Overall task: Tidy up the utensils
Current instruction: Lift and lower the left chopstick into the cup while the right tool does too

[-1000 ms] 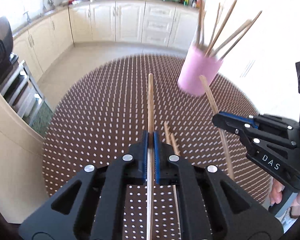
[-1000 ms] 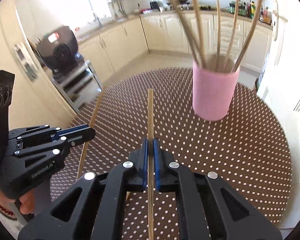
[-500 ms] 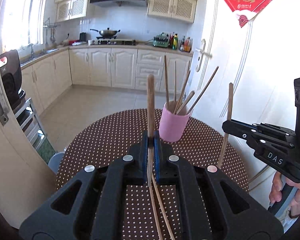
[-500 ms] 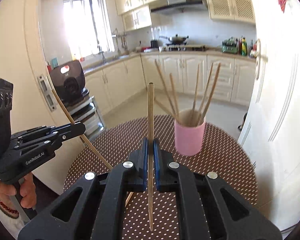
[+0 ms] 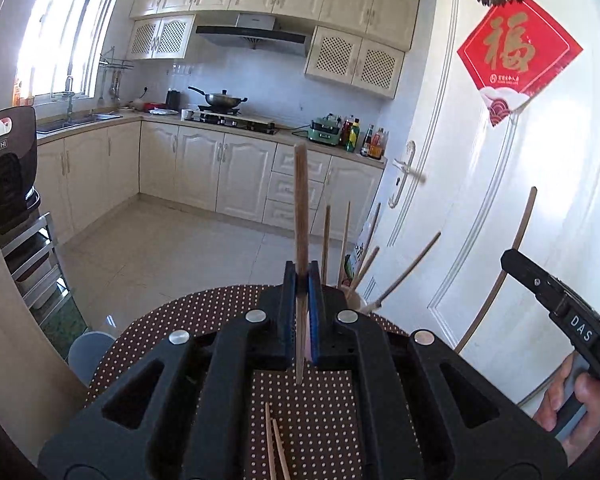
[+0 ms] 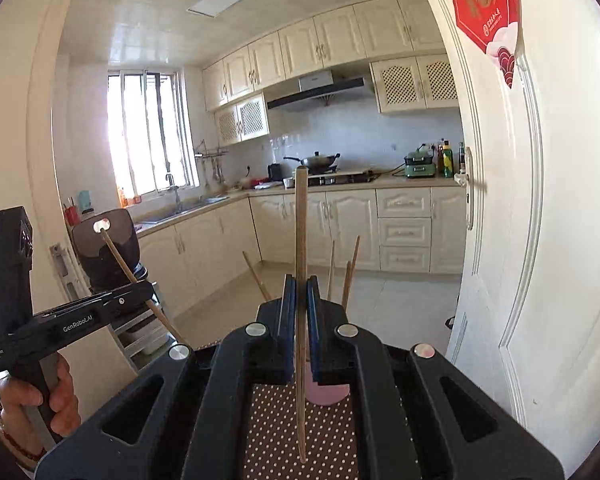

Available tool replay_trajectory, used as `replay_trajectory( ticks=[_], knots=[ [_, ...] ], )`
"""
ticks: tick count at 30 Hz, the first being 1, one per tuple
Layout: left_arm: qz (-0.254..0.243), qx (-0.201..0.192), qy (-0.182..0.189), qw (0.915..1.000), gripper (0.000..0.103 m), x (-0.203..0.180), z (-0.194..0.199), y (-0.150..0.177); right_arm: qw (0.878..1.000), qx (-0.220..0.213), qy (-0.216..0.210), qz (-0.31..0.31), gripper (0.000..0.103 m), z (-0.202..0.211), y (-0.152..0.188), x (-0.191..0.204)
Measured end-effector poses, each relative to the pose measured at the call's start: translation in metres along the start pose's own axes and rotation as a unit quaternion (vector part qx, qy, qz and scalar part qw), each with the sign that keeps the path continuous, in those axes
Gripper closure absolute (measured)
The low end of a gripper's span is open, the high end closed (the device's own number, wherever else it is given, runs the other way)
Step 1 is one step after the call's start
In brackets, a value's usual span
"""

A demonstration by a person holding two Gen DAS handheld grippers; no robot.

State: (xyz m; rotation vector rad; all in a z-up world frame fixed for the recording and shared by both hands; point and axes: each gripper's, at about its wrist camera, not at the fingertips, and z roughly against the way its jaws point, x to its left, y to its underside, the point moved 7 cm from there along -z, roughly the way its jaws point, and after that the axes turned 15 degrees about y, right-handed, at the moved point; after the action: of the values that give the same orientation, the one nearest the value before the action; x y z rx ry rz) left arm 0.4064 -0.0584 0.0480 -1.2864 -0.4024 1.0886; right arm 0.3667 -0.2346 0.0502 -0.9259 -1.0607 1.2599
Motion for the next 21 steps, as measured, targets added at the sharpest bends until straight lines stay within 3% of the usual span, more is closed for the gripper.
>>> replay_trajectory(
  ticks=[5,13,18,21],
  knots=[
    [0.003,-0.027,-0.019,0.9995,0.097,0.01,-0.022,-0.025,0.999,-0.04,0.006,-0.013,0.099,-0.019,-0.015,-0.001],
    [0.006,-0.059,-0.027,0.9979,0.097,0.02,-0.065,-0.055,0.995,-0.096,0.034,0.021,0.099,-0.049,-0.024,0.015],
    [0.012,-0.084,0.002,0.9964,0.097,0.019,-0.077,-0.065,0.993,-0.11,0.03,0.014,0.099,-0.067,-0.027,0.016],
    [0.011,-0.076,0.016,0.9969,0.097,0.016,-0.088,-0.063,0.993,-0.115,0.028,0.01,0.099,-0.075,-0.025,0.015]
  ],
)
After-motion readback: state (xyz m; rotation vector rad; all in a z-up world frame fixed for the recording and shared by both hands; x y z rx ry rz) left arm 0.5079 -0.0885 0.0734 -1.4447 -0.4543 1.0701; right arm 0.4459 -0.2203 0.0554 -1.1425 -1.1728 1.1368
